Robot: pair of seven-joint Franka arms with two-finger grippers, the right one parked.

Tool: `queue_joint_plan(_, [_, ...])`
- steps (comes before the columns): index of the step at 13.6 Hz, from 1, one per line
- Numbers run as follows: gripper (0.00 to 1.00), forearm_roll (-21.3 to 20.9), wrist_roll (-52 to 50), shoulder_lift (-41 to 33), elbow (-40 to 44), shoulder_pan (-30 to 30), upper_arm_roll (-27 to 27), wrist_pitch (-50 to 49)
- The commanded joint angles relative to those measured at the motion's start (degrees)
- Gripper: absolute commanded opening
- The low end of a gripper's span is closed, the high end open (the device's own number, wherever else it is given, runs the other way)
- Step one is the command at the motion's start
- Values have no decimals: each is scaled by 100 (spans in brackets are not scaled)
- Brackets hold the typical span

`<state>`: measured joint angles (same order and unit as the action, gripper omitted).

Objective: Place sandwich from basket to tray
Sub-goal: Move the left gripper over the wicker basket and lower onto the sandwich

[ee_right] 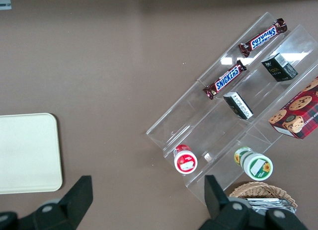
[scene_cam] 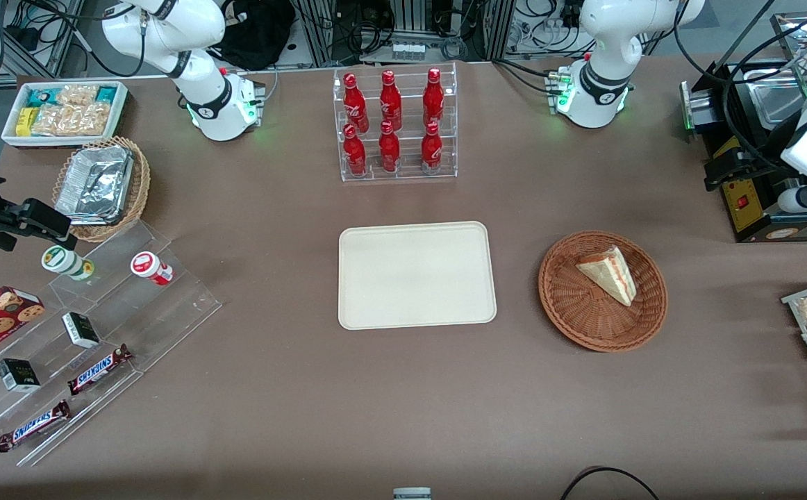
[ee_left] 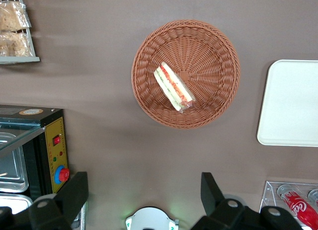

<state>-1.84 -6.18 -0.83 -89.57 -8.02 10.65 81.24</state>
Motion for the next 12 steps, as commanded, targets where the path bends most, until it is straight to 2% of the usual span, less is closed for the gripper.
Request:
queue_joint_plan(1, [100,44,56,-32,71,-16,-10,-125])
queue_joint_plan(6, [100,-255,29,179,-287,2,25,224])
queue_joint_plan(9, [100,-273,-574,4,-1585,28,94,1548])
queue_joint_plan(12, [100,-282,-1724,-320,-2921,28,227,3034])
